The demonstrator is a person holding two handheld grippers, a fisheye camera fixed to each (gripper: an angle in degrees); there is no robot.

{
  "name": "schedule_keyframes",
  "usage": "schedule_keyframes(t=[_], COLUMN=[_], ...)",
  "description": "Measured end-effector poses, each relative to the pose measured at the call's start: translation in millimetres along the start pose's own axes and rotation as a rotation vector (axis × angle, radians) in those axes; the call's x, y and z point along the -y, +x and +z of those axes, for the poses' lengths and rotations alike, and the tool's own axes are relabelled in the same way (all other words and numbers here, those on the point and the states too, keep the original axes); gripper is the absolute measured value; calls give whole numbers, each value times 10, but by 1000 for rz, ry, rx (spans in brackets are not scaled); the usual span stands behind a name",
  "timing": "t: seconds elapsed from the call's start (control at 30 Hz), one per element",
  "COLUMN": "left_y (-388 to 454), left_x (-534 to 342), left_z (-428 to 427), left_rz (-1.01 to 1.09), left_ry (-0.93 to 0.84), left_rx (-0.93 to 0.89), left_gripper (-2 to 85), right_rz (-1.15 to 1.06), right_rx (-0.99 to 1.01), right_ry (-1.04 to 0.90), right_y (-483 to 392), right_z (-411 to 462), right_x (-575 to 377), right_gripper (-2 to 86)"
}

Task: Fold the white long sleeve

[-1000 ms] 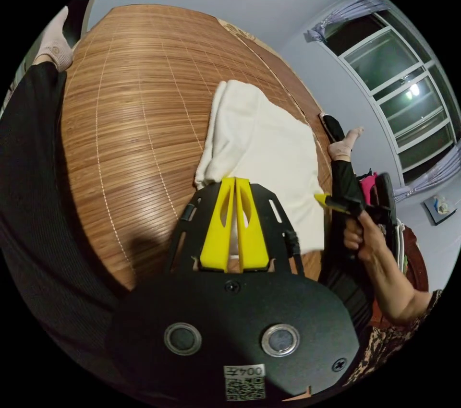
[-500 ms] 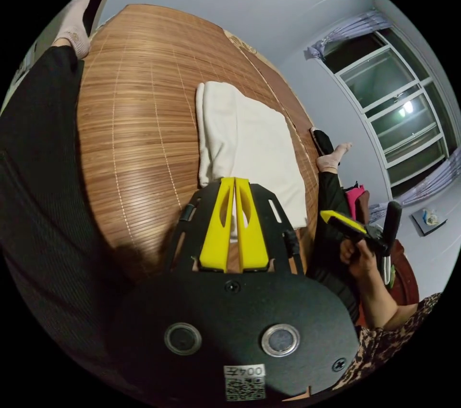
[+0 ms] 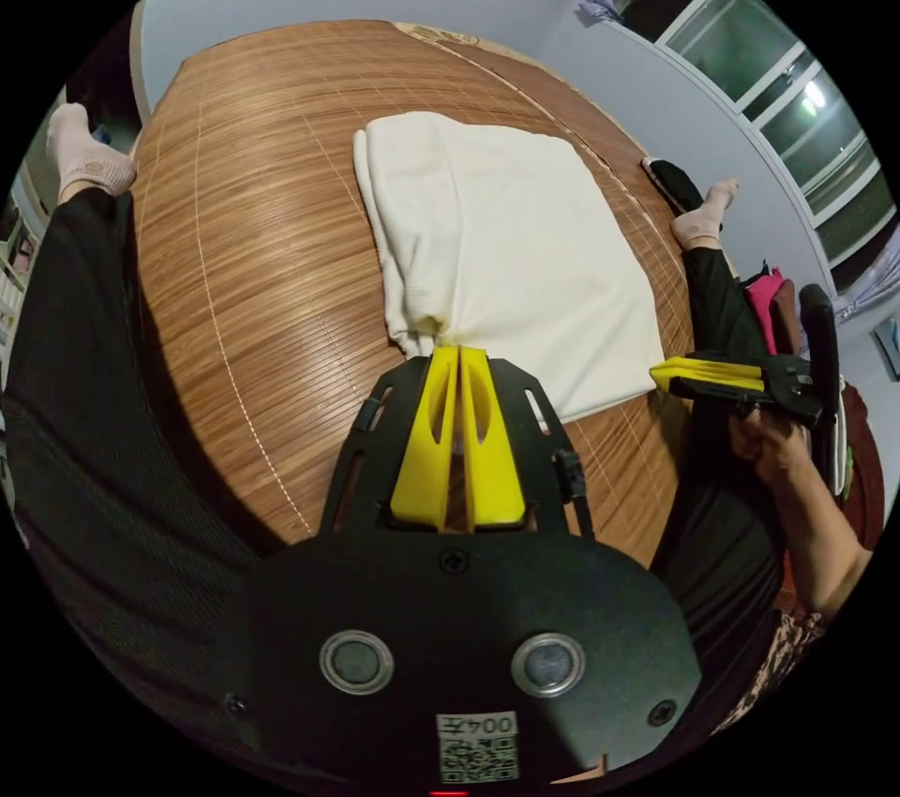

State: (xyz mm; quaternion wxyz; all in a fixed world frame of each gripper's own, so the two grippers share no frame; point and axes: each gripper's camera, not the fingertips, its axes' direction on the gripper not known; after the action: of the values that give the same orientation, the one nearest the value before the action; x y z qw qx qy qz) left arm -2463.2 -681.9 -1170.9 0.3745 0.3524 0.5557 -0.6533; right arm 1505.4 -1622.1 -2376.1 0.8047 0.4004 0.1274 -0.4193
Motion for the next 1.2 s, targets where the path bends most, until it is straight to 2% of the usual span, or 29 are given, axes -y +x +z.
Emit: schedule_keyframes(t=[0.13, 0.23, 0.43, 0.67, 0.73, 0.93, 1.2], left_y=[-13, -21, -84, -110, -115, -148, -175], left_x=[25, 47, 86, 149, 177, 249, 356], left_z=[5, 6, -11, -28, -38, -67, -107], left_rz=[0, -5, -16, -24, -26, -38, -61], left_ry=[0, 0, 1, 2, 0, -4, -4], left_rx=[-3, -3, -31, -39, -41, -53, -98], left_gripper=[7, 7, 7, 7, 7, 8, 6], right_rz=[-183, -338, -494, -555, -604, -765, -755], right_rx=[-143, -235, -321, -391, -431, -524, -539], right_ry=[91, 63, -46, -85, -75, -154, -131], right_y=[-232, -451, -779, -939, -1012, -982, -635], right_z=[-369, -328, 31, 231, 257, 348, 482], right_x=[-192, -266, -203, -189, -204, -326, -526], right_gripper=[63, 63, 65, 53, 21, -1, 6])
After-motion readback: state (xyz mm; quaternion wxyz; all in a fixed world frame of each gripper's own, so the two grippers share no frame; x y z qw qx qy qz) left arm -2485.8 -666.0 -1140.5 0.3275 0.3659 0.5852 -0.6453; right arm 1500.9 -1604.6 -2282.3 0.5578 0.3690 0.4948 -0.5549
